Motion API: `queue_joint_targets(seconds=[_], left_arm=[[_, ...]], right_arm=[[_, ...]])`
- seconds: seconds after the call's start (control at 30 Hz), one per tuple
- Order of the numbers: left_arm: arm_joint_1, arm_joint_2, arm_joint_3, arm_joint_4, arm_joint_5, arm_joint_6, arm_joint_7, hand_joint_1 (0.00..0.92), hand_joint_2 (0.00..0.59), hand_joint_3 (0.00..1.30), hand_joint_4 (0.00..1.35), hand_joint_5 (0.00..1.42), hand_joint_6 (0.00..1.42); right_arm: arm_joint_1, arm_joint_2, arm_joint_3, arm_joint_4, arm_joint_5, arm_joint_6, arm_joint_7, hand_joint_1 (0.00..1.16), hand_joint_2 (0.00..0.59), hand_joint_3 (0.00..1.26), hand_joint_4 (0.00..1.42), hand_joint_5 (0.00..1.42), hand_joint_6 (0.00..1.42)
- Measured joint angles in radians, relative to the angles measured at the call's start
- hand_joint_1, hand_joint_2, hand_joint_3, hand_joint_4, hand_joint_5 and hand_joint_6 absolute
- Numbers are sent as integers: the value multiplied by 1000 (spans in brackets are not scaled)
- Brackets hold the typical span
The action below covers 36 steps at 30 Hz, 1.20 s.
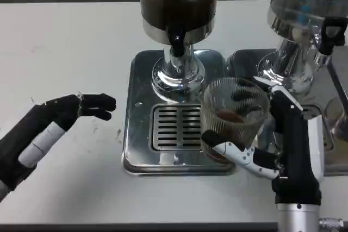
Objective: Grasp the cup under the faucet to collect the drink, then remove the cup.
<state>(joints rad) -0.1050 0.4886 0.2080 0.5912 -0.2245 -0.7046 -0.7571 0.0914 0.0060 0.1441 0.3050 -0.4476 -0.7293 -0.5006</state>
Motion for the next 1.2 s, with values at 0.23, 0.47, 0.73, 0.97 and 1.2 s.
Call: queue_joint_targets(seconds=[0.23, 0.47, 0.73, 0.97, 1.2], left_arm=[[49, 6, -32, -115, 21, -55, 0, 0, 46, 388, 299, 333, 207], [98, 28, -38, -241, 31, -104, 0, 0, 45, 367, 283, 318, 197], [143, 74, -63, -318, 39, -160, 0, 0, 44, 340, 245, 280, 181], [186, 116, -64, -379, 42, -219, 0, 0, 32, 278, 156, 188, 145], [236, 154, -52, -433, 46, -273, 7, 0, 21, 231, 83, 97, 129]], right_arm=[[59, -18, -11, -103, 17, 39, 68, 1055, 45, 812, 981, 1109, 1421], [110, -23, -21, -198, 39, 61, 118, 1055, 45, 812, 983, 1110, 1424], [156, -23, -25, -274, 43, 68, 153, 1056, 45, 819, 983, 1110, 1424], [200, -24, -33, -341, 58, 74, 196, 1056, 45, 826, 983, 1121, 1424], [237, -23, -46, -388, 71, 85, 227, 1056, 45, 836, 995, 1122, 1424]])
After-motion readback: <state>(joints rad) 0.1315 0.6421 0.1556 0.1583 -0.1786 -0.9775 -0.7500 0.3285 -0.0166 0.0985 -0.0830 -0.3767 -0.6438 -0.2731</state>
